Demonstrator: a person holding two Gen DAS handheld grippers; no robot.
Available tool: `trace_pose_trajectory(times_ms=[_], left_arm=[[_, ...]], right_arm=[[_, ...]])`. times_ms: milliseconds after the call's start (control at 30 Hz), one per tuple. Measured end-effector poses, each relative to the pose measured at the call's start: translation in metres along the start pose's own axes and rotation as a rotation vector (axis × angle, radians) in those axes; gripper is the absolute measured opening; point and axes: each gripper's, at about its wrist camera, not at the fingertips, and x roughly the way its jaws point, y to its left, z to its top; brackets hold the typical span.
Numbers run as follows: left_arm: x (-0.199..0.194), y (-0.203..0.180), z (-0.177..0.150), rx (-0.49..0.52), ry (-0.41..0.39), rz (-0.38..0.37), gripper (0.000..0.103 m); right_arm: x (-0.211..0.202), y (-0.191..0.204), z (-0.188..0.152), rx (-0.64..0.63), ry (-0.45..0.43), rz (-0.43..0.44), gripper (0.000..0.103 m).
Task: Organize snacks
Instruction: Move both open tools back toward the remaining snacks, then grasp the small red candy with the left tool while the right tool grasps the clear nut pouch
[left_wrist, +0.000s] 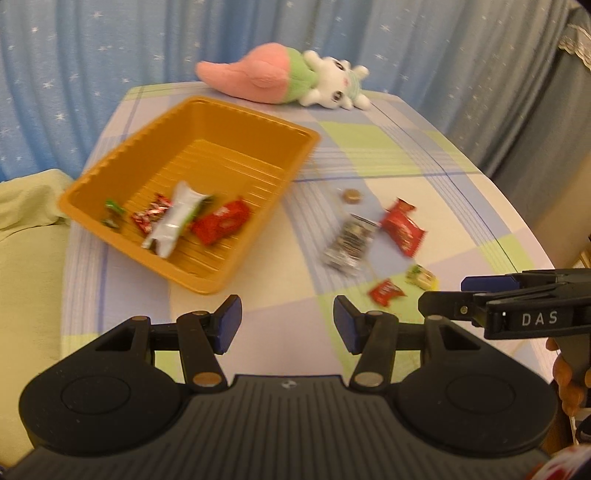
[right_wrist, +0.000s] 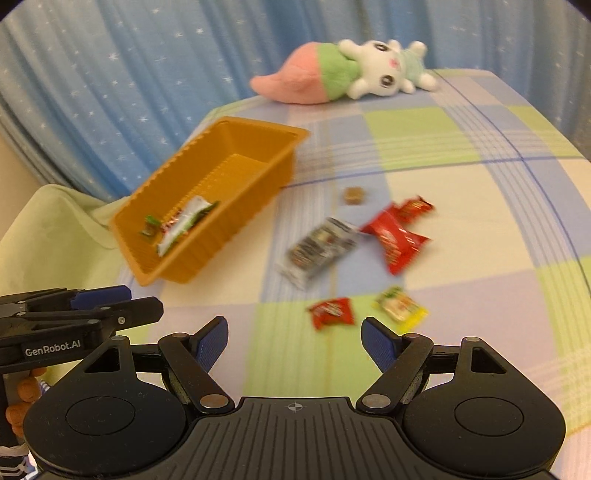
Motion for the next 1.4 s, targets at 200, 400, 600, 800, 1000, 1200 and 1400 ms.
trace_pose_trajectory(times_ms=[200,400,600,800,1000,1200,1400], left_arm=[[0.013,-0.035,-0.004,0.067,0.016,-0.020,0.051],[0.028,-0.062,-0.007,0.129,0.025,-0.038,0.051],[0.044,-0.079,-0.008,0.185,0.039,-0.042,0.051],[0.058,-0.092,-0.009,0.237,0.056,-0.030,0.051],[0.073,-0.100,-0.006,0.276,0.068,-0.025,0.051],[0.090,-0.107,-0.003,0.345,0.068,-0.019,0.050],[0.109,-0.110,0.002,0.401,0.082,-0.016,0.046]], right_arm=[[-0.012,-0.028,-0.008,0.038,0.003,-0.036,0.079],[-0.019,-0.052,-0.014,0.058,0.006,-0.063,0.079],[-0.024,-0.072,-0.017,0.078,0.010,-0.075,0.079],[-0.026,-0.088,-0.018,0.100,0.015,-0.087,0.079],[-0.028,-0.103,-0.018,0.129,0.017,-0.098,0.079],[-0.029,-0.116,-0.018,0.159,0.022,-0.111,0.079],[-0.029,-0.124,-0.018,0.182,0.025,-0.122,0.079]])
